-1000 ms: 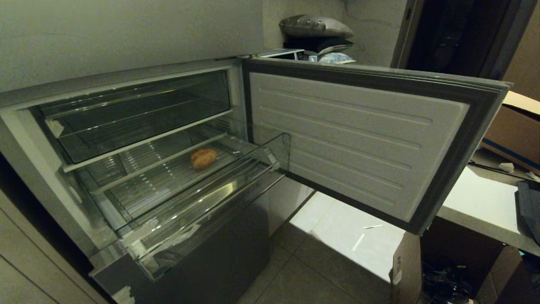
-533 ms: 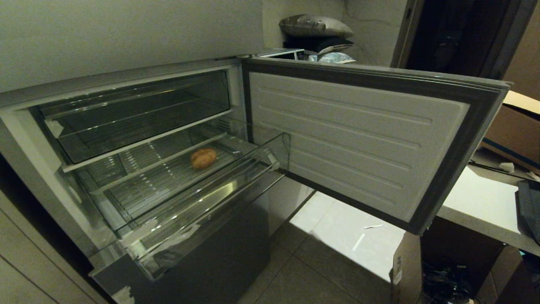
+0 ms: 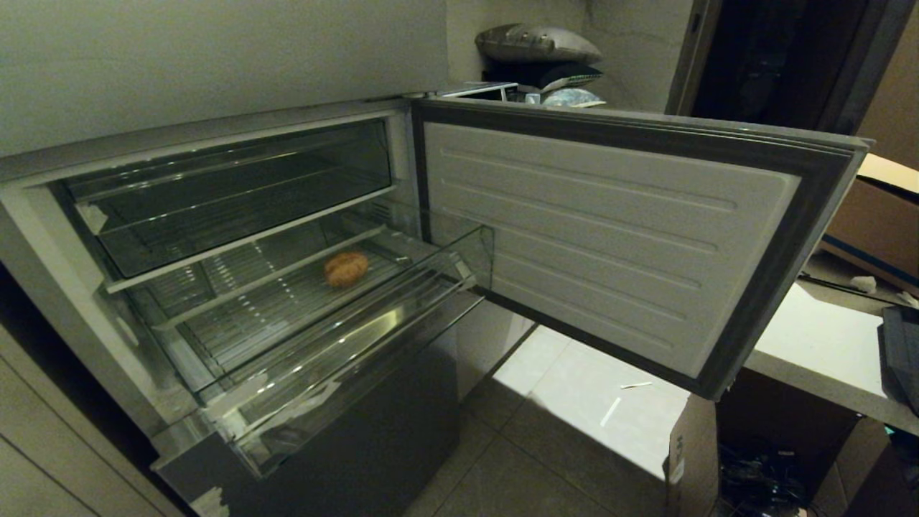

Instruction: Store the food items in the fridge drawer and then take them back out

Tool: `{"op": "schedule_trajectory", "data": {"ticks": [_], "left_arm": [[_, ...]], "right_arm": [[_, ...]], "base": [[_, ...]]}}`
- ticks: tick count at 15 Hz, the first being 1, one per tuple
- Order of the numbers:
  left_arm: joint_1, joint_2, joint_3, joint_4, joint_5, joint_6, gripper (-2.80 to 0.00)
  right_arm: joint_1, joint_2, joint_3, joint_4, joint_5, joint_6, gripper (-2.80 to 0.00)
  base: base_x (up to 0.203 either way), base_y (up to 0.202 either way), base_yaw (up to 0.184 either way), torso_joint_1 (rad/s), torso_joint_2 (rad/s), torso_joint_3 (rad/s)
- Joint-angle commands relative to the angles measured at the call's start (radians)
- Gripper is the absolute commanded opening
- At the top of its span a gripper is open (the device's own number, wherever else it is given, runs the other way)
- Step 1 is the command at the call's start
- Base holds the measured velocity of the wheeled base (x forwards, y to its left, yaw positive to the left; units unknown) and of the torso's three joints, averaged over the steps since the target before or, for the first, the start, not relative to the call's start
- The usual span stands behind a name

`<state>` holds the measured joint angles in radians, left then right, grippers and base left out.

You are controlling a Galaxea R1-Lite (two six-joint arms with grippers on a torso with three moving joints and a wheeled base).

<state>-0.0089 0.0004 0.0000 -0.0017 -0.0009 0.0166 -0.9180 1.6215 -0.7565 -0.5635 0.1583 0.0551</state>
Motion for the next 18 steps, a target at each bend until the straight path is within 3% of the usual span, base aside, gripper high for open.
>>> {"op": "schedule_trajectory", "data": {"ticks": [1, 6, 11, 14, 18], "left_arm": [[0.000, 0.000, 0.000, 0.000, -0.001, 0.000, -2.80], [0.001, 0.000, 0.000, 0.000, 0.000, 0.000, -2.80], [0.001, 0.000, 0.000, 0.000, 0.000, 0.000, -2.80], [0.000, 0.000, 0.000, -0.001, 0.001, 0.000, -2.80], [0.000, 0.000, 0.000, 0.000, -0.001, 0.000, -2.80]], "right_arm": [[-0.021, 0.110, -0.064, 0.000, -0.002, -0.020, 0.00], [-0.035, 0.215, -0.173, 0.064, -0.019, -0.092, 0.00], [-0.035, 0.303, -0.250, 0.068, -0.009, -0.095, 0.00], [-0.033, 0.337, -0.277, 0.067, 0.056, -0.096, 0.00], [-0.032, 0.371, -0.292, 0.066, 0.076, -0.095, 0.00]], "base": [[0.000, 0.000, 0.000, 0.000, 0.00, 0.000], [0.000, 0.000, 0.000, 0.000, 0.00, 0.000], [0.000, 0.000, 0.000, 0.000, 0.00, 0.000], [0.000, 0.000, 0.000, 0.000, 0.00, 0.000], [0.000, 0.000, 0.000, 0.000, 0.00, 0.000]]}}
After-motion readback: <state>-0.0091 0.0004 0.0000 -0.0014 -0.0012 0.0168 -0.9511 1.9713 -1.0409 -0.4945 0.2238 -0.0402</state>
